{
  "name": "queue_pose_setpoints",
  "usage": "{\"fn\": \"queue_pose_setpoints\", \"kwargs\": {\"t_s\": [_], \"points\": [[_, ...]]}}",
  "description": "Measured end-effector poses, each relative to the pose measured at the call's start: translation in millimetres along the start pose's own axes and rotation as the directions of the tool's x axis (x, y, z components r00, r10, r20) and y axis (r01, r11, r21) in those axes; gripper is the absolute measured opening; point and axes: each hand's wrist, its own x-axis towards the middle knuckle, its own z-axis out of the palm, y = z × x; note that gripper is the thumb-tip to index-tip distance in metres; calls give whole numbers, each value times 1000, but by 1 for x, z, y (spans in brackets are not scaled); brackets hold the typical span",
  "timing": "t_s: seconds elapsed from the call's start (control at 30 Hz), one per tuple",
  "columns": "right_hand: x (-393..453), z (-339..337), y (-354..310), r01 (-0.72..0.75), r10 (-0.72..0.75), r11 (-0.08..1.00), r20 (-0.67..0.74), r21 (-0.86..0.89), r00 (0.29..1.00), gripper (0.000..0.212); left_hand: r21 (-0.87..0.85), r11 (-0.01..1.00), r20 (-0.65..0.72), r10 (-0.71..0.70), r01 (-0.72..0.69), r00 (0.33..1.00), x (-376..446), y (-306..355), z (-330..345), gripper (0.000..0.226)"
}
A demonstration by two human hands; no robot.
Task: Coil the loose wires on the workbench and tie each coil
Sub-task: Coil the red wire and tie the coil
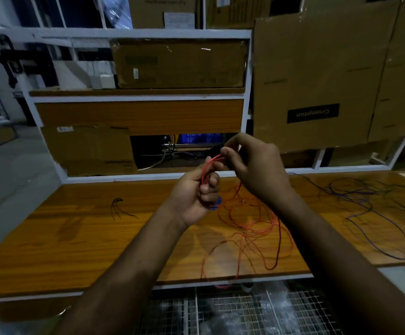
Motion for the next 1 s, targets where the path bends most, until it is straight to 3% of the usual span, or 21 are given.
{"fn": "queue_pose_setpoints", "kwargs": {"t_s": [0.13, 0.27, 0.4, 0.5, 0.6, 0.7, 0.77, 0.87, 0.9, 1.0], "points": [[1, 4, 14, -63, 54, 997, 206, 36, 977, 23, -64, 997, 35, -34, 37, 999, -3, 6, 2, 30], [1, 4, 25, -180, 152, 964, 152, 193, 977, 36, 37, 999, -15, 28, -27, 999, -5, 6, 0, 31], [0, 6, 26, -304, 252, 854, 175, 423, 952, 40, 102, 994, 37, 24, -28, 999, -7, 4, 5, 35], [-5, 5, 24, -332, 218, 785, 268, 524, 938, 37, -21, 1000, 86, -3, 4, 996, -6, 9, 7, 35], [-12, 4, 25, -368, 116, 716, 418, 593, 901, 36, -92, 995, 50, 40, -36, 998, -4, 14, 6, 38], [-17, 5, 27, -407, 110, 668, 457, 624, 882, 33, -151, 986, 49, 76, -68, 996, -3, 17, 4, 40], [-18, 6, 28, -495, 158, 483, 484, 722, 861, 32, -151, 985, 85, 98, -84, 992, -4, 12, 6, 35], [-16, 7, 32, -586, 188, 49, 569, 809, 801, 28, -158, 978, 105, 153, -136, 983, -3, 2, 12, 33], [-17, 8, 35, -601, 167, -47, 599, 798, 783, 26, -149, 976, 98, 173, -158, 980, -2, -1, 13, 35], [-21, 11, 43, -649, 19, -124, 655, 751, 755, 16, -166, 962, 60, 230, -218, 971, 3, -4, 13, 39]]}}
